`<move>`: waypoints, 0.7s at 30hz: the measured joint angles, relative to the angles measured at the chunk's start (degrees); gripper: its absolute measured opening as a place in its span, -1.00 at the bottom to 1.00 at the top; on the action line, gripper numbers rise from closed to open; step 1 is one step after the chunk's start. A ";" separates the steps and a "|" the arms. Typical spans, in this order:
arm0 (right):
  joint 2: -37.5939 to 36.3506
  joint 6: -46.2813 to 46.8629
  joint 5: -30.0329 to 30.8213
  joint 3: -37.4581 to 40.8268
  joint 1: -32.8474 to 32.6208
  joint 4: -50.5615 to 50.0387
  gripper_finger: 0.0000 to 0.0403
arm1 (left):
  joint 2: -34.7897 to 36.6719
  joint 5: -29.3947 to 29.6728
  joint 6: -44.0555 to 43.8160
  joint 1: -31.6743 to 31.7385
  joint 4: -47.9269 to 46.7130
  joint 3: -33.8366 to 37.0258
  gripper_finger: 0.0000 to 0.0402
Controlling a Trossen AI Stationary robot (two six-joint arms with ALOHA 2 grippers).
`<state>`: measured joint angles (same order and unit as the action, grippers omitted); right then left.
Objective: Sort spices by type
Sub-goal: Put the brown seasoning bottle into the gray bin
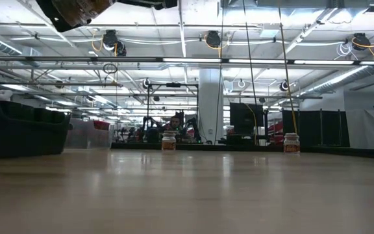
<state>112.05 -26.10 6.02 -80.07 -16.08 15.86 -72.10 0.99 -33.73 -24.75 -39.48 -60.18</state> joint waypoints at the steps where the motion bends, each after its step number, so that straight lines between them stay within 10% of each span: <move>1: 0.00 0.18 -0.16 0.00 0.00 -0.32 -0.18 | 0.00 0.05 0.62 0.03 0.02 0.00 0.00; 10: 0.00 2.56 -0.54 0.02 2.34 -4.51 -0.20 | 3.09 2.32 5.85 -0.05 -2.74 0.01 0.22; 21: -0.04 17.73 -15.24 8.33 10.71 20.92 -0.20 | 17.08 29.13 12.38 -9.64 -6.75 0.09 0.23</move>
<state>112.01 -8.36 -9.23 -71.74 -5.37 36.78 -55.01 30.12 -21.35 -34.39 -46.24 -60.09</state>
